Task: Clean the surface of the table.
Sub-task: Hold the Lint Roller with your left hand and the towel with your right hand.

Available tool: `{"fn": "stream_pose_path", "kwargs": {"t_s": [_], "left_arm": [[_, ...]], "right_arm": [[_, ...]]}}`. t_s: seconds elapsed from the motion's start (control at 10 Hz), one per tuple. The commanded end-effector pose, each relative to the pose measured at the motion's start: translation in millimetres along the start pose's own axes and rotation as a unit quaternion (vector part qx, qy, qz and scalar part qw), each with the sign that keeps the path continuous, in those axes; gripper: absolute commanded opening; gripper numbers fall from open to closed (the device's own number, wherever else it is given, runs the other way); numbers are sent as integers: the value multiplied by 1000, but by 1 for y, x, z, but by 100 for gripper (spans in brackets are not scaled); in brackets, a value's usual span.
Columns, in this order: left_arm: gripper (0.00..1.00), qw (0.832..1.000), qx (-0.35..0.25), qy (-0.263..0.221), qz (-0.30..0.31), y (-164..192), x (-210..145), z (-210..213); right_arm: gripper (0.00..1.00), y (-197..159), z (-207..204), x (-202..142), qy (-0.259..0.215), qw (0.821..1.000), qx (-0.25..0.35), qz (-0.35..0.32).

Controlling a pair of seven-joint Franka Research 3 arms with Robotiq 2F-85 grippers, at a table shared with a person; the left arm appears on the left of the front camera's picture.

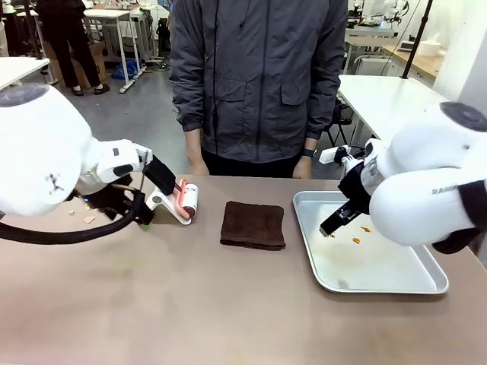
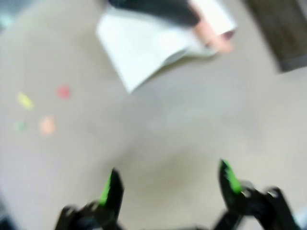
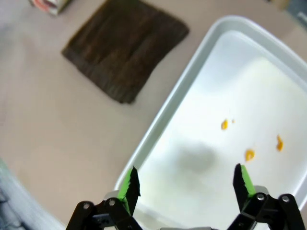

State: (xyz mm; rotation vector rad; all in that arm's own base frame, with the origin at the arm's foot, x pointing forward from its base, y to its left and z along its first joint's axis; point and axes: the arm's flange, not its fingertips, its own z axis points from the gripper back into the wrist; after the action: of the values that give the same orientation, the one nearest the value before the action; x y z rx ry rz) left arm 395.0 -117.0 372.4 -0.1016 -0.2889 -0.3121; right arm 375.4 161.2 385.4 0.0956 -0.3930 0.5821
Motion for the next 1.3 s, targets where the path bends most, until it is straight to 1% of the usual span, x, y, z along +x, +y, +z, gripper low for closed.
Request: {"fn": "stream_pose_path", "kwargs": {"t_s": [0.0,0.1,0.2,0.3,0.4,0.5,0.6,0.7,0.8,0.9,1.1,1.2], "left_arm": [[100,994,-61,30,91,12,-1,32],[100,988,-118,32,99,25,-8,43],[100,978,-186,24,93,42,-17,60],[100,959,-273,3,80,67,-33,81],[100,941,-328,-22,79,82,-47,102],[100,926,-368,-44,78,103,-63,117],[100,909,-402,-71,88,124,-82,128],[100,898,-418,-91,102,150,-97,131],[100,880,-444,-121,122,158,-119,135],[100,865,-451,-153,158,170,-138,131],[100,841,-451,-200,222,145,-148,124],[100,826,-455,-218,253,141,-154,120]], "right_arm": [[100,-2,47,-13,3,995,50,-90],[100,-3,63,-22,0,987,91,-131],[100,-7,77,-36,-7,977,142,-160],[100,-13,91,-56,-23,959,209,-191],[100,-19,100,-75,-44,941,260,-213],[100,-26,108,-96,-70,919,314,-227],[100,-32,117,-123,-106,894,352,-255],[100,-36,122,-141,-132,881,366,-268],[100,-42,128,-172,-163,864,369,-300],[100,-54,130,-198,-185,849,368,-331],[100,-84,130,-241,-228,809,366,-399],[100,-99,128,-259,-242,794,366,-421]]}}
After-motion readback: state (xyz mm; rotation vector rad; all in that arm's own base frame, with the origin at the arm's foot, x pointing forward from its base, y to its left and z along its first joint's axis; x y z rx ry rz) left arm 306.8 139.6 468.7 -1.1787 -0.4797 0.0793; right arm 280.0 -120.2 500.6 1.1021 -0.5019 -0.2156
